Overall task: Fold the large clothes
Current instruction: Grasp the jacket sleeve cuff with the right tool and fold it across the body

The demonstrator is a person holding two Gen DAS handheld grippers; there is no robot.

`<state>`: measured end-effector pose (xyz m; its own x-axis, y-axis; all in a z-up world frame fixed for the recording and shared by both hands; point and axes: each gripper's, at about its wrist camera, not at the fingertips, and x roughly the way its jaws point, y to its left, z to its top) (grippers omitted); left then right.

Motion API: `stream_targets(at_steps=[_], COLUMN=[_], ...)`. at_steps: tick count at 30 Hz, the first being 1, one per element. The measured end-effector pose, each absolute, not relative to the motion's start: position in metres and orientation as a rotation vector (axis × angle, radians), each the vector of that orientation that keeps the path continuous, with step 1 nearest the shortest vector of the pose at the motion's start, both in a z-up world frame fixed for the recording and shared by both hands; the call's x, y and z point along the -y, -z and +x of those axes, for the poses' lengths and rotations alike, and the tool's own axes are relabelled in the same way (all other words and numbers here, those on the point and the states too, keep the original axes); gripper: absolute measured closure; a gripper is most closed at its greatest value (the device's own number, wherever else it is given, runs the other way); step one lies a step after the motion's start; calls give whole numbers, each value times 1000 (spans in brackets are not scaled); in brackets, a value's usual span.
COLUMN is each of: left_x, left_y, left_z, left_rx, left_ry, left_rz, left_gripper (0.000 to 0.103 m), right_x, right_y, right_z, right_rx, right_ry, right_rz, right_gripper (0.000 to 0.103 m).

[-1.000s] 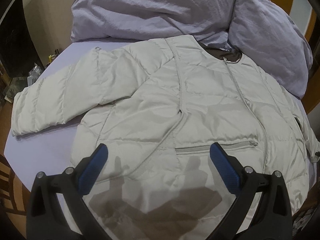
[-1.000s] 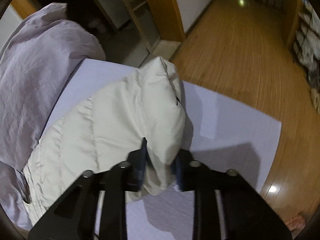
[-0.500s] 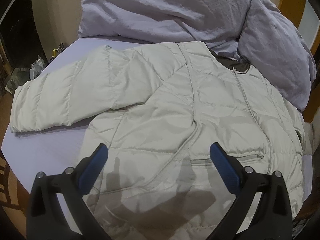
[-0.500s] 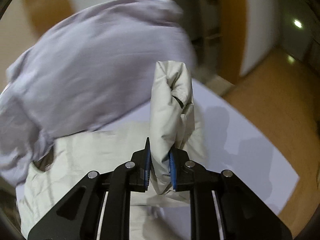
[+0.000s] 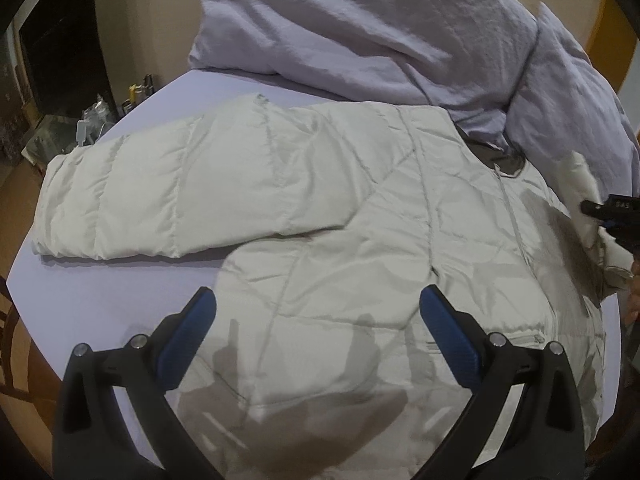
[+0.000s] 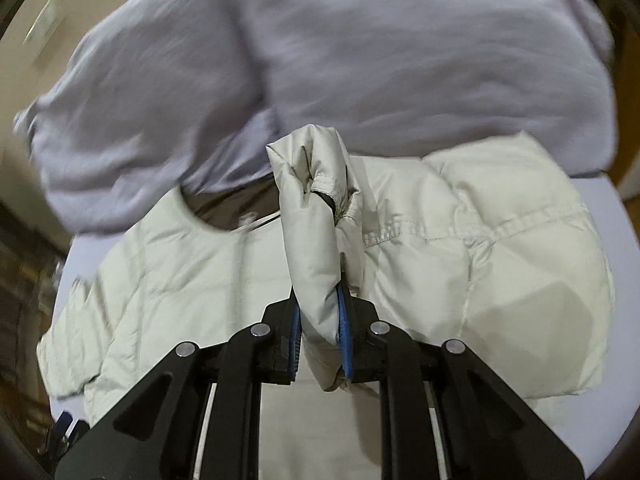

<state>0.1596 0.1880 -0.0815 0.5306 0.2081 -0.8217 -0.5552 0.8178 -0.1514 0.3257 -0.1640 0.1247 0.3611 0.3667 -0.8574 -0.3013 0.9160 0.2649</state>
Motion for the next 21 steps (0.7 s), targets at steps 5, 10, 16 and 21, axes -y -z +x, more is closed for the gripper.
stream_targets(at_steps=[5,10,16,21], left_x=[-203,-216,-237,-263], left_y=[83,85,86,84], left_z=[157,153,150,141], left_rx=[-899,-896,-888,-872], left_ry=[-489,-510,-508,-539], left_rz=[-465,-499,-546,-589], left_gripper=[2,2,2,2], right_x=[108,84,67,83], right_y=[-117,-104,-79,-115], right_z=[304,296,282,280], right_rx=[-1144,-1174,-1222,-1090], right_ry=[-520,-541,-584,-610], right_rz=[24,-16,-135,-73], right_gripper=[87,86,71,41])
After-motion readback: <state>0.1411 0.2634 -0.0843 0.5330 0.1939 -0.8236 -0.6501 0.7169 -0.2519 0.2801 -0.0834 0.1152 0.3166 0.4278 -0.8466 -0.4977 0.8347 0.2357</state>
